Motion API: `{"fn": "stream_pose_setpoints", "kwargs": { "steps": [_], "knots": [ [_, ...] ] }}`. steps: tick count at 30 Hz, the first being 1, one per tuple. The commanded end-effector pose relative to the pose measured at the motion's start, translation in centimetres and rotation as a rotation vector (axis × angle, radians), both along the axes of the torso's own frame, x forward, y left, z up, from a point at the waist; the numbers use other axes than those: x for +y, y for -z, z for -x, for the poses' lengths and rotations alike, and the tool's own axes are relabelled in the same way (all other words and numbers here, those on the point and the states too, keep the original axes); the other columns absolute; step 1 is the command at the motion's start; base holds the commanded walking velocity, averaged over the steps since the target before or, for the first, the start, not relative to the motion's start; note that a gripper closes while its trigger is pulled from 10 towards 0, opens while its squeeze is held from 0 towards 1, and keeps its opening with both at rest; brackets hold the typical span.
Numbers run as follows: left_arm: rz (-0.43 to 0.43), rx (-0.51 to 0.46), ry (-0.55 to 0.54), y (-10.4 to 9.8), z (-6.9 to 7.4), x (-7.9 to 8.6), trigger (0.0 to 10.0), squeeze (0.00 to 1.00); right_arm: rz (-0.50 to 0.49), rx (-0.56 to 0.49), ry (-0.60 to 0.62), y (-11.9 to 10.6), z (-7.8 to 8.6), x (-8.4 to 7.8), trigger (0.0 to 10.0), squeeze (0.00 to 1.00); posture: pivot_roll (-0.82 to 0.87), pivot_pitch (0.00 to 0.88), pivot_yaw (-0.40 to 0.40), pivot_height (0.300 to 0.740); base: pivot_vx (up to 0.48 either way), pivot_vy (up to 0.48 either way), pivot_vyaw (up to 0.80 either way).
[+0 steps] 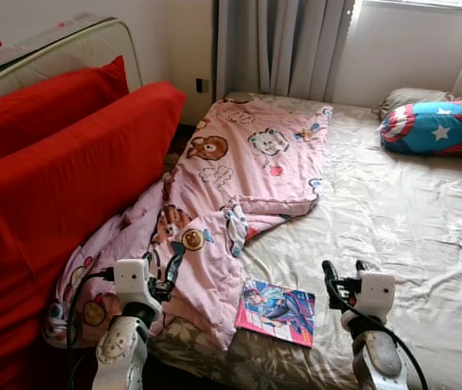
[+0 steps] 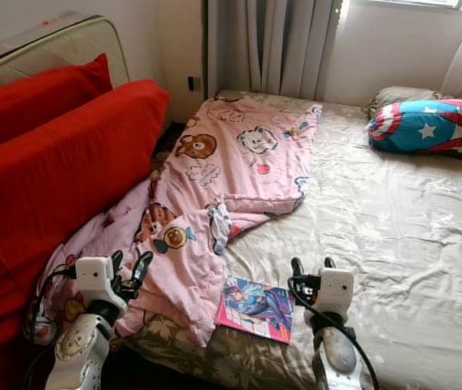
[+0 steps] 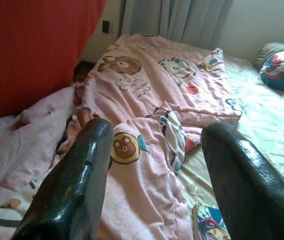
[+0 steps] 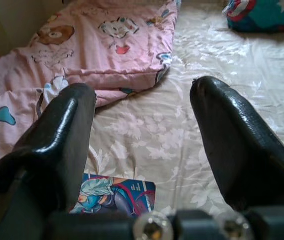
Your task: Clean up the room
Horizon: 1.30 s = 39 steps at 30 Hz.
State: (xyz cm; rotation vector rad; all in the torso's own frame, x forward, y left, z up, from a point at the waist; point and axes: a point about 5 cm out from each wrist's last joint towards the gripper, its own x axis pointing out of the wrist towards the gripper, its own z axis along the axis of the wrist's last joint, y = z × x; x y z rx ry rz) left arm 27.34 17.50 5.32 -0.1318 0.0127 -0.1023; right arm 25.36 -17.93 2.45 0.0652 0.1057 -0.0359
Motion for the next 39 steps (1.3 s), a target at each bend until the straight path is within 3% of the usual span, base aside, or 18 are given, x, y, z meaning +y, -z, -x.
{"fn": "stream_pose_setpoints", "kwargs": {
  "steps": [1, 6, 8, 39],
  "knots": [
    [-0.004, 0.02, 0.019, 0.1, 0.2, 0.3, 10.0, 0.0, 0.008, -0.002, -0.015, -0.5, -0.3, 0.5, 10.0, 0.0, -0.03, 0.002, -0.062, 0.705, 0.0, 0.0, 0.0],
    [-0.01, 0.025, 0.007, 0.1, 0.2, 0.9, 10.0, 0.0, 0.003, 0.02, -0.018, -0.3, -0.4, 0.5, 10.0, 0.0, -0.03, 0.003, -0.061, 0.705, 0.0, 0.0, 0.0],
    [-0.01, 0.025, -0.006, -0.1, 0.1, 1.2, 10.0, 0.0, 0.006, 0.03, -0.022, -0.2, -0.3, 0.5, 10.0, 0.0, -0.03, 0.003, -0.061, 0.685, 0.0, 0.0, 0.0],
    [-0.008, 0.044, 0.002, 0.0, 0.3, 0.8, 10.0, 0.0, 0.009, 0.055, -0.068, 0.8, 0.0, 0.9, 10.0, 0.0, -0.03, 0.0, -0.057, 0.665, 0.0, 0.0, 0.0]
  ]
}}
